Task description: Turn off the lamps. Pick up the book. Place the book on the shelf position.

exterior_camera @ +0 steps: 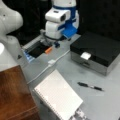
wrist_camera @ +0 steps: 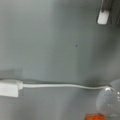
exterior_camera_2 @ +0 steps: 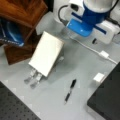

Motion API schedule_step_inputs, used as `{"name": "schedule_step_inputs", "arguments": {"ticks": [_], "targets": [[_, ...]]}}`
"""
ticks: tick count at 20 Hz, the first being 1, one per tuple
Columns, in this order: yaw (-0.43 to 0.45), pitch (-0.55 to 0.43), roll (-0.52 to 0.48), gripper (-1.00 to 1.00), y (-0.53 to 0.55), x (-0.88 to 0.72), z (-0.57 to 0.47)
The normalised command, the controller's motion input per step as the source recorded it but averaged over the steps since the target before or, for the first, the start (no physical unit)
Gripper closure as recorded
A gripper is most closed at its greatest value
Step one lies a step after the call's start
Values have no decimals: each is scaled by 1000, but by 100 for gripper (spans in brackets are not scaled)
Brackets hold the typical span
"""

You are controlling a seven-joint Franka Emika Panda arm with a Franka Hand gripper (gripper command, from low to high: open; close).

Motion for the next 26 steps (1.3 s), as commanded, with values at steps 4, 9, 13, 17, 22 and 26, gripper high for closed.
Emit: {"name": "schedule_step_inputs", "arguments": {"ticks": [4, 9, 13, 17, 22, 26], "targets": [[-14, 322, -310, -100, -32, 565, 149], [12, 298, -292, -100, 0, 480, 44], [-10, 212, -302, -100, 45, 396, -45], [-29, 184, -522, -100, 101, 298, -37], [15, 210, -773, -100, 141, 229, -272], [22, 145, -707, -100, 193, 191, -318]]}}
